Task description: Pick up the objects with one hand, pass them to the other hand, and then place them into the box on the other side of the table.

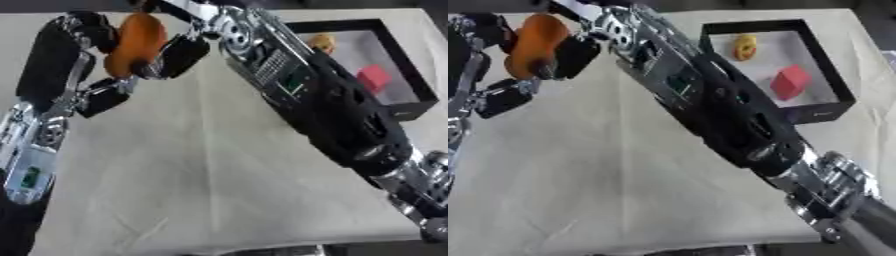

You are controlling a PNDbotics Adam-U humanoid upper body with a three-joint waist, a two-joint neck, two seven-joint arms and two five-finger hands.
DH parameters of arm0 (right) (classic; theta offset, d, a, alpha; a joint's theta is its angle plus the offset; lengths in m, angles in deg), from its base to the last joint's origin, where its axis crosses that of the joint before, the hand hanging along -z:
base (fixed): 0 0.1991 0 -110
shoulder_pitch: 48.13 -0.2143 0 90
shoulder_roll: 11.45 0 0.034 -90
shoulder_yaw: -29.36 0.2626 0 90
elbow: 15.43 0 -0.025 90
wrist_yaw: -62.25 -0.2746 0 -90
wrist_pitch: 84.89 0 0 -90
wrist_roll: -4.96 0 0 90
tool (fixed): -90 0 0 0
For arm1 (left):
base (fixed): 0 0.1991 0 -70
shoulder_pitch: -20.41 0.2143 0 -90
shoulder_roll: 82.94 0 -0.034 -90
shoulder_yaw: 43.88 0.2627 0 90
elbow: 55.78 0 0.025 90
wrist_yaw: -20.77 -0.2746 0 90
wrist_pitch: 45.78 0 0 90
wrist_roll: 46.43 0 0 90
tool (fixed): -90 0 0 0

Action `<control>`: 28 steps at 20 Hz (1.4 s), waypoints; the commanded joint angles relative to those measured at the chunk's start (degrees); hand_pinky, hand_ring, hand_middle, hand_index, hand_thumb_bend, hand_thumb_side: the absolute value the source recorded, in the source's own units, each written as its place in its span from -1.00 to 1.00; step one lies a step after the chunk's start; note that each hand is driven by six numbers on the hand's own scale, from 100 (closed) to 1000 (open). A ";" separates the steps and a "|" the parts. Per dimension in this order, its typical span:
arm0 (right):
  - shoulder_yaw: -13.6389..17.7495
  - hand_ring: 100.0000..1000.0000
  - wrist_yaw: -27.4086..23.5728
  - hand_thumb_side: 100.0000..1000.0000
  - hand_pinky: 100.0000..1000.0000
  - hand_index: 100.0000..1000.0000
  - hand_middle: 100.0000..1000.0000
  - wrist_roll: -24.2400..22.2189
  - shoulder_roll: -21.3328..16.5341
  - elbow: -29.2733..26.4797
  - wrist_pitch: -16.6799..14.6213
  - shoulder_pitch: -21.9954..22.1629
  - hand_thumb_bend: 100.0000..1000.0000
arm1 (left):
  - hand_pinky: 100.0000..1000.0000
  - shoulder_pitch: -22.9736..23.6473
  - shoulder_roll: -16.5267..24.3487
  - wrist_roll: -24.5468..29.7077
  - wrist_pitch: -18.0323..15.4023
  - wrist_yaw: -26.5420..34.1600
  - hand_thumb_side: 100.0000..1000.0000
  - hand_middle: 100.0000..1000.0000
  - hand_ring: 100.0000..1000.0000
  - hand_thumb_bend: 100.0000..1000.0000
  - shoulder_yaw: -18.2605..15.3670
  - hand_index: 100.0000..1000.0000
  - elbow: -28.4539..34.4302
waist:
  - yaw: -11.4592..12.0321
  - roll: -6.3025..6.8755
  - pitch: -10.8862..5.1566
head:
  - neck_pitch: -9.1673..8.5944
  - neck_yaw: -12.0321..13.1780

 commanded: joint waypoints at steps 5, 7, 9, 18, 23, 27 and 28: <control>-0.26 0.54 -0.13 -1.00 0.68 0.72 0.35 -1.25 0.16 0.93 -0.17 -1.16 -0.43 | -0.10 -0.60 0.48 -1.32 -1.92 0.02 -1.00 -0.50 -0.38 -1.00 0.37 -0.29 1.12 | 0.20 0.25 -1.34 | -0.34 -0.34; -0.22 0.48 -0.82 -1.00 0.67 0.63 0.18 -1.09 0.33 1.30 0.50 -1.07 -0.55 | -0.09 -0.57 0.44 -1.52 -2.21 -0.11 -1.00 -0.49 -0.38 -1.00 0.38 -0.29 1.00 | 0.22 0.22 -1.33 | -0.15 -0.47; -0.37 0.37 -1.82 -1.00 0.64 0.48 -0.09 -0.91 0.44 1.54 1.15 -0.98 -0.69 | -0.08 -0.49 0.38 -1.84 -2.45 -0.31 -1.00 -0.49 -0.37 -1.00 0.36 -0.28 1.01 | 0.25 0.18 -1.31 | -0.04 -0.54; -0.89 -0.32 -6.32 -1.00 0.33 -0.32 -0.95 -0.69 0.37 1.58 4.66 -0.90 -0.38 | 0.02 -0.24 0.21 -4.86 -1.46 -1.77 -1.00 -0.33 -0.24 -0.88 0.24 -0.04 0.86 | 0.30 0.11 -1.41 | 0.28 -0.81; -0.72 -0.40 -7.89 -1.00 0.27 -0.40 -1.00 -1.56 -0.07 0.62 5.58 -0.84 -0.37 | 0.15 0.03 0.18 -7.34 0.29 -1.74 -1.00 -0.14 -0.09 -0.39 0.05 0.25 0.73 | 0.24 0.12 -1.44 | 0.42 -0.97; -0.36 -0.42 -9.50 -1.00 0.25 -0.40 -1.00 -2.07 -0.52 -0.21 6.35 -0.58 -0.37 | 0.44 0.25 0.22 -8.07 2.99 -1.92 -1.00 0.32 0.32 0.18 -0.02 0.89 -0.07 | 0.13 0.16 -1.40 | 0.42 -1.02; -0.25 -0.42 -9.79 -1.00 0.25 -0.40 -1.00 -2.13 -0.64 -0.52 6.55 -0.51 -0.37 | 0.45 0.29 0.18 -7.92 3.88 -1.95 -1.00 0.34 0.34 0.20 -0.03 0.91 -0.29 | 0.09 0.17 -1.40 | 0.45 -1.02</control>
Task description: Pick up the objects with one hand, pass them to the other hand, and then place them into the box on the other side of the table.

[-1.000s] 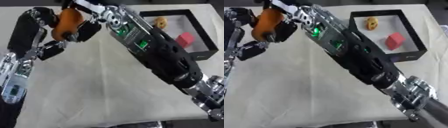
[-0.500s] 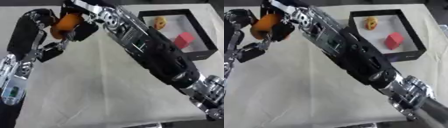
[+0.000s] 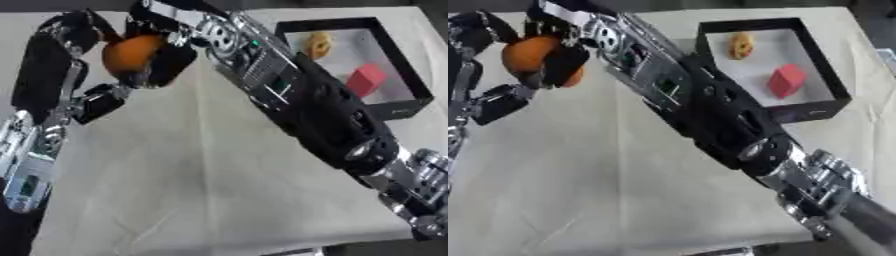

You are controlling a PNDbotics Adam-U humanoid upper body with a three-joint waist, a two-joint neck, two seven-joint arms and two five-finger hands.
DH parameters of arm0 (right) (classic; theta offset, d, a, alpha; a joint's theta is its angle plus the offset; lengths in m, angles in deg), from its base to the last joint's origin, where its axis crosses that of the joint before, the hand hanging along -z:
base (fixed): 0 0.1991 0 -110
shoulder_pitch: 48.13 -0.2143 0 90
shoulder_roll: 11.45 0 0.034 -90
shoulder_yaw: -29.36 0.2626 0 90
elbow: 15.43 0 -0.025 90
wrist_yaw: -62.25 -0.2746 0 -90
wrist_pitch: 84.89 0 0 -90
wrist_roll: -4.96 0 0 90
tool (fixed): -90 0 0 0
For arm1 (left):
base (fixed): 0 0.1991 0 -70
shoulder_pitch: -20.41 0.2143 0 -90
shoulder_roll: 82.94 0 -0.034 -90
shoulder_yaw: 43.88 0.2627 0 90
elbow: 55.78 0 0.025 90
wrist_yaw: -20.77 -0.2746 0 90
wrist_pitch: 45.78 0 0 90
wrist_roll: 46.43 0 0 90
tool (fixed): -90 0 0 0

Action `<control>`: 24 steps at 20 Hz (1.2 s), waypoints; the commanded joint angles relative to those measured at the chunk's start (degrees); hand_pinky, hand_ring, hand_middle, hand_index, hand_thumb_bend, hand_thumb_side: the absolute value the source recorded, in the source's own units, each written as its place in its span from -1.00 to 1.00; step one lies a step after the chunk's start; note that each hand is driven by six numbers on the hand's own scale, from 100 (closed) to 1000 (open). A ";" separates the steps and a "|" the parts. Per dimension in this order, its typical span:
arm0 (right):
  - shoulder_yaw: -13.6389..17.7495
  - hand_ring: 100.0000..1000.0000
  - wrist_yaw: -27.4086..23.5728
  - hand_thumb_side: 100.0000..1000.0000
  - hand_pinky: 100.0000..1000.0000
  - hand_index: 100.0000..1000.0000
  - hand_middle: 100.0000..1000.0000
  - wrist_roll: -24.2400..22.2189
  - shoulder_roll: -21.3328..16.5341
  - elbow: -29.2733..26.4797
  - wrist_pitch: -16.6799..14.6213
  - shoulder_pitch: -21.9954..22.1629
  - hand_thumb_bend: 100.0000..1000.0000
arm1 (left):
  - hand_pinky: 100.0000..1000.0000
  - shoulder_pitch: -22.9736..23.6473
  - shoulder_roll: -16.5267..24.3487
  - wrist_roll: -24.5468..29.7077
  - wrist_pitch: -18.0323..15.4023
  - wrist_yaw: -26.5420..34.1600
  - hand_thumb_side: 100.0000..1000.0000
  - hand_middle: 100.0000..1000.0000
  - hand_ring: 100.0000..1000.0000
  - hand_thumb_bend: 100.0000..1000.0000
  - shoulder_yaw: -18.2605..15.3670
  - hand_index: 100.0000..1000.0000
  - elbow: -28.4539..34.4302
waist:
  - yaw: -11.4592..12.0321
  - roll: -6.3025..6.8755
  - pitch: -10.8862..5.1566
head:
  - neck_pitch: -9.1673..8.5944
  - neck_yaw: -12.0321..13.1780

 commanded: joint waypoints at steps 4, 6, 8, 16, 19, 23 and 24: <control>1.23 -0.42 -2.06 -1.00 0.24 -0.40 -1.00 0.01 -1.67 -2.78 1.47 -0.22 -0.37 | 0.45 -0.35 0.14 0.53 5.62 1.25 -0.69 0.40 0.34 0.46 -0.99 1.00 -0.72 | -0.25 0.27 -1.36 | 0.21 -0.45; 1.67 -0.42 -2.43 -1.00 0.25 -0.39 -1.00 0.25 -2.25 -3.37 1.81 -0.12 -0.37 | 0.46 -0.16 0.41 1.15 6.46 1.73 -0.55 0.41 0.34 0.52 -0.95 1.00 -0.95 | -0.38 0.27 -1.36 | 0.24 -0.50; 2.38 -0.42 -2.71 -1.00 0.25 -0.39 -1.00 0.62 -3.18 -4.00 2.11 -0.03 -0.37 | 0.46 0.25 0.95 1.90 6.55 2.04 -0.39 0.41 0.34 0.53 -0.87 1.00 -1.14 | -0.53 0.29 -1.38 | 0.31 -0.56; 8.11 -0.43 -7.25 -1.00 0.25 -0.38 -1.00 3.45 -9.54 -5.74 4.05 1.40 -0.39 | 0.47 2.17 4.92 2.45 5.19 4.70 0.21 0.39 0.34 0.58 -1.03 0.98 -0.37 | -0.75 0.39 -1.51 | 0.72 -1.08; 10.77 -0.43 -9.75 -1.00 0.25 -0.38 -1.00 5.26 -12.58 -5.84 4.50 2.34 -0.39 | 0.47 2.79 6.83 2.40 4.45 5.78 0.30 0.39 0.34 0.62 -1.24 0.96 0.05 | -0.81 0.45 -1.43 | 0.63 -1.69; 14.44 -0.43 -12.07 -1.00 0.26 -0.37 -1.00 8.46 -17.18 -4.95 4.78 4.89 -0.40 | 0.44 4.26 9.70 1.47 4.64 7.92 0.27 0.35 0.29 0.52 -2.31 0.88 1.01 | -0.93 0.58 -1.21 | 0.20 -3.53; 15.44 -0.43 -12.77 -1.00 0.26 -0.36 -1.00 9.54 -18.49 -4.45 4.82 5.82 -0.40 | 0.43 4.72 10.57 1.16 4.78 8.61 0.24 0.33 0.28 0.48 -2.66 0.85 1.41 | -0.94 0.63 -1.14 | 0.01 -4.32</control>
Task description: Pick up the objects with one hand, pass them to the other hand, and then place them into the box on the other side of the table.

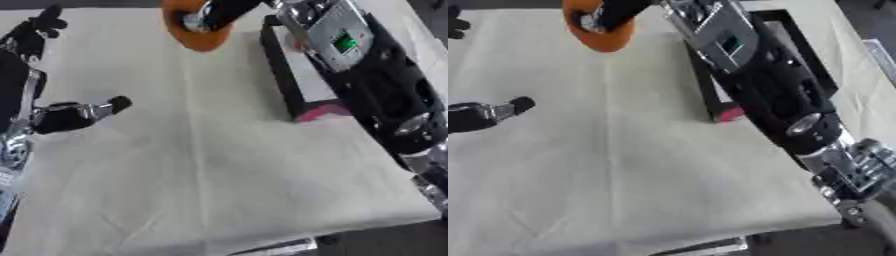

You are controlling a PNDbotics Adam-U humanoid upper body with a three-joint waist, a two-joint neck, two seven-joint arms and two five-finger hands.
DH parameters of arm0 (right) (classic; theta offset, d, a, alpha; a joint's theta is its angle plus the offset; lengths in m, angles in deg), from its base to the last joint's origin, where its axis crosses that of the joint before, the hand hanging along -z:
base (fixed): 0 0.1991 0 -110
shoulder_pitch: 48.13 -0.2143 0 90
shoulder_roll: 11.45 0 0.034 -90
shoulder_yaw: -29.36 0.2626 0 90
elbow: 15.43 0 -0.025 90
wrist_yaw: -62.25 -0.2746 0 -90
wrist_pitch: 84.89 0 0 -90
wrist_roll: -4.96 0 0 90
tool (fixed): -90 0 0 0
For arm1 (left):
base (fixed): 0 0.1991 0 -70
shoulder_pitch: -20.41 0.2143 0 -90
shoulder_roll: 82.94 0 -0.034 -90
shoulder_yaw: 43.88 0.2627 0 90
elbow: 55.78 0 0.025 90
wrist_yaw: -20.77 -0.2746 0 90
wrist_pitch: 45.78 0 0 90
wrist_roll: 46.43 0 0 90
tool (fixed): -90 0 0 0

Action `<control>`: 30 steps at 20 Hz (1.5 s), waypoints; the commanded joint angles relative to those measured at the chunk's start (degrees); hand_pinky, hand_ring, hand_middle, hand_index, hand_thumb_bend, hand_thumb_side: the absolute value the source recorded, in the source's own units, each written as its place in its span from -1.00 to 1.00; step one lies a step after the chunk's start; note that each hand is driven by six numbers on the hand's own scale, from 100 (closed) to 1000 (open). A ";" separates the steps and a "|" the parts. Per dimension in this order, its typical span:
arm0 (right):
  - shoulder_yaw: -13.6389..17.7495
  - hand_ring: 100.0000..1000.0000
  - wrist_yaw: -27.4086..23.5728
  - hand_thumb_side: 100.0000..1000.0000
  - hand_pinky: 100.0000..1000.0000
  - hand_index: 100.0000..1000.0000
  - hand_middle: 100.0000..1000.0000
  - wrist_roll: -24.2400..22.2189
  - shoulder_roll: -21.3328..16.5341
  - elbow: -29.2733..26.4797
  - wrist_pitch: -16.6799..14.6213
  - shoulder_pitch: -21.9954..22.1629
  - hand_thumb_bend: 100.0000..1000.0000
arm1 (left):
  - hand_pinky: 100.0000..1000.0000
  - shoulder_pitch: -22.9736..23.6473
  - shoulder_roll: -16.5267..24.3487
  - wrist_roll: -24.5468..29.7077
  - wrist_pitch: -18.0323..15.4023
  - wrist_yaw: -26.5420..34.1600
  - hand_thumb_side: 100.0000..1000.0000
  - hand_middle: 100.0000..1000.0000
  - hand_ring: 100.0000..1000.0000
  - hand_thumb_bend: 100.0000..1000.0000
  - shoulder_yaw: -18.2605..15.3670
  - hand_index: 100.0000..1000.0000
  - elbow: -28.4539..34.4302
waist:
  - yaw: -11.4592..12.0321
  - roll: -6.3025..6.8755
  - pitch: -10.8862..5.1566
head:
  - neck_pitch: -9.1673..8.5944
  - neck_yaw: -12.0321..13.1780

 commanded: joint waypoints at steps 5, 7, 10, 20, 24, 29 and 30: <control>7.62 -0.43 -4.61 -1.00 0.26 -0.36 -1.00 8.50 -9.58 4.13 -0.27 4.62 -0.40 | 0.43 1.93 7.10 -2.34 1.25 4.66 0.18 0.32 0.27 0.40 -3.35 0.80 4.75 | -0.01 0.74 -0.74 | -2.62 -5.74; 9.02 -0.43 -5.28 -1.00 0.26 -0.36 -1.00 10.73 -11.31 6.00 -0.51 6.02 -0.40 | 0.43 2.63 8.28 -3.05 1.77 5.72 0.16 0.31 0.26 0.39 -4.23 0.79 6.06 | 0.00 0.99 -0.56 | -3.62 -7.35; 10.83 -0.43 -6.19 -1.00 0.27 -0.36 -1.00 13.57 -13.74 8.59 -0.98 8.11 -0.40 | 0.43 3.52 9.56 -3.84 2.48 7.13 0.15 0.31 0.26 0.39 -5.15 0.78 8.11 | 0.07 1.37 -0.31 | -5.25 -9.55; 12.30 -0.37 -5.63 -1.00 0.29 -0.27 -0.93 17.44 -17.30 14.07 -1.74 12.12 -0.37 | 0.42 4.50 10.04 -4.79 2.58 8.44 0.12 0.30 0.25 0.39 -5.68 0.77 10.20 | 0.20 2.18 0.16 | -6.87 -11.69; 11.96 -0.13 -2.82 -1.00 0.40 0.03 -0.58 16.62 -17.68 16.30 -2.60 13.36 -0.39 | 0.42 4.71 10.08 -5.07 2.63 8.60 0.12 0.30 0.26 0.39 -5.85 0.76 10.39 | 0.42 2.25 0.33 | -6.68 -11.73; 12.34 0.51 6.15 -0.62 0.69 0.78 0.43 12.08 -17.98 18.24 -6.59 14.61 0.07 | 0.42 5.17 10.24 -5.62 2.69 8.64 0.12 0.30 0.26 0.39 -6.20 0.77 10.60 | 0.58 2.19 0.42 | -6.13 -11.37; 12.71 0.57 8.37 -0.59 0.72 0.85 0.53 11.45 -17.93 18.49 -7.13 14.75 0.09 | 0.42 5.30 10.29 -5.75 2.78 8.69 0.12 0.30 0.26 0.38 -6.36 0.77 10.61 | 0.61 2.19 0.42 | -5.98 -11.29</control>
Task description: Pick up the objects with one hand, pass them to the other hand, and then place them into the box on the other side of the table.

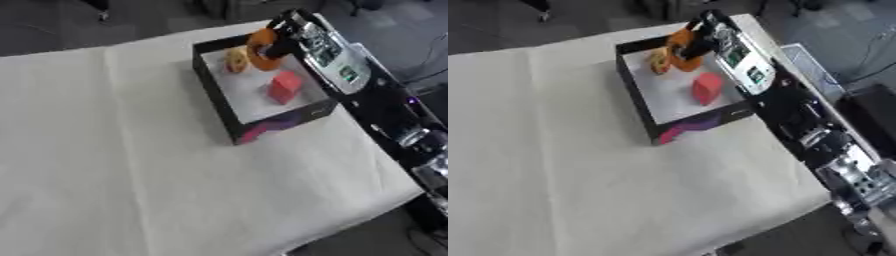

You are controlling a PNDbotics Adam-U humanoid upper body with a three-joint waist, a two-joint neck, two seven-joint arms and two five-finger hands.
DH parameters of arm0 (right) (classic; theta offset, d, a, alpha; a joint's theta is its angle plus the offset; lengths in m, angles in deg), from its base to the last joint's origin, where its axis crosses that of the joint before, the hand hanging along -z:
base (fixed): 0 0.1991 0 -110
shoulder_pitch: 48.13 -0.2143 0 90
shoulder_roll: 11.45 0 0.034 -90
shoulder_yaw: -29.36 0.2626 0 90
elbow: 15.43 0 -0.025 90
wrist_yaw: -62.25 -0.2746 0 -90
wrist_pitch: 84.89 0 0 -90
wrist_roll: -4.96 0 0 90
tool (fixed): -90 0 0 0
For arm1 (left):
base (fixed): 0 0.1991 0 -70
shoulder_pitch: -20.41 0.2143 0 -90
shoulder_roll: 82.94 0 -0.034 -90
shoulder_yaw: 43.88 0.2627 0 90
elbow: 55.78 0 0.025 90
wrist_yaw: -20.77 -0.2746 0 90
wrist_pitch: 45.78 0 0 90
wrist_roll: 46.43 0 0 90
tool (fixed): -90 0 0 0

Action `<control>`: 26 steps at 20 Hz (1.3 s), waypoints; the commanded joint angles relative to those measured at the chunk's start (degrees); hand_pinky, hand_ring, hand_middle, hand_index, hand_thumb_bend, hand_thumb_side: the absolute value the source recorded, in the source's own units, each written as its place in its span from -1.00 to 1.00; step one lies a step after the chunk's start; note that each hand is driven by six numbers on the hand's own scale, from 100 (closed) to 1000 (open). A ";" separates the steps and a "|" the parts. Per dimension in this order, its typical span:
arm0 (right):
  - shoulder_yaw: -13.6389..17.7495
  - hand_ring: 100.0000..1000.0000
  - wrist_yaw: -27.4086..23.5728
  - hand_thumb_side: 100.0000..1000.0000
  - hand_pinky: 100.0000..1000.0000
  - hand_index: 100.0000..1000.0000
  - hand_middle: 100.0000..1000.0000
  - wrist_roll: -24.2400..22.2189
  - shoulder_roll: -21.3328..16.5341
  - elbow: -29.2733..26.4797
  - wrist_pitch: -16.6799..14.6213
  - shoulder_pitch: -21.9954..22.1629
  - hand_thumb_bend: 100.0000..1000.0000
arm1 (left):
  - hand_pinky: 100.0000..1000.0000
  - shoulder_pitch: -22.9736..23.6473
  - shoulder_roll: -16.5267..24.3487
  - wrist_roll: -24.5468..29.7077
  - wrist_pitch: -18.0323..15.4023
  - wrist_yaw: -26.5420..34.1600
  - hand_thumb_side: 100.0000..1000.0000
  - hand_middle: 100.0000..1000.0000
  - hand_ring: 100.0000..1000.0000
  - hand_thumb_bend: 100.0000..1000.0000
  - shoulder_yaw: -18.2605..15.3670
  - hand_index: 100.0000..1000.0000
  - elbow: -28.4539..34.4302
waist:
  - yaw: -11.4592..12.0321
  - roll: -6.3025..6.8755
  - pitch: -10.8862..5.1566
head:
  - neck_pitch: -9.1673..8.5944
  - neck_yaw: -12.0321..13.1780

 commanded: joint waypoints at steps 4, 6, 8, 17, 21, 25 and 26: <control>3.46 0.68 8.22 -0.54 0.75 0.98 0.70 -0.34 -2.24 -0.30 -1.78 0.04 -0.12 | 0.42 0.32 2.30 -1.15 0.47 0.85 0.12 0.30 0.26 0.37 -1.74 0.77 1.28 | 0.30 -0.03 -0.96 | 0.51 0.80; 4.25 0.68 7.77 -0.55 0.75 0.99 0.71 1.72 -2.04 -1.84 -1.68 0.54 -0.20 | 0.42 0.78 2.36 -1.56 0.75 1.06 0.12 0.30 0.26 0.36 -2.20 0.77 1.48 | 0.40 -0.07 -0.95 | 0.75 1.15; 5.26 0.67 6.51 -0.59 0.75 1.00 0.72 4.02 -1.69 -4.25 -1.66 0.95 -0.28 | 0.42 1.32 2.46 -2.02 1.07 1.27 0.11 0.30 0.25 0.36 -2.82 0.77 1.72 | 0.49 -0.13 -0.93 | 0.87 1.60; 9.26 0.64 -20.94 -0.52 0.79 0.96 0.61 24.67 4.64 -27.82 -12.01 5.76 -1.00 | 0.38 6.79 1.91 -6.62 8.24 16.50 0.15 0.25 0.20 -0.62 -12.94 0.75 2.77 | 1.65 -0.90 -0.73 | 0.60 7.09; 9.18 0.63 -23.93 -0.90 0.78 0.91 0.56 25.90 8.56 -32.50 -18.36 8.55 -0.93 | 0.40 8.43 0.97 -8.28 9.89 24.86 0.28 0.26 0.20 -0.73 -17.65 0.77 3.22 | 2.82 -1.42 -0.70 | 0.40 10.49; 8.68 0.62 -21.45 -0.92 0.76 0.87 0.55 27.23 12.12 -33.60 -20.18 10.51 -1.00 | 0.41 8.98 -1.06 -7.64 9.84 32.25 0.49 0.25 0.20 -0.67 -20.08 0.78 2.69 | 4.00 -1.88 -0.71 | 0.28 12.95; 8.61 0.63 -20.74 -0.88 0.77 0.87 0.56 27.65 12.91 -33.72 -20.66 10.86 -1.00 | 0.42 8.96 -1.52 -7.24 9.49 34.05 0.60 0.26 0.21 -0.67 -20.48 0.79 2.43 | 4.25 -1.98 -0.72 | 0.31 13.41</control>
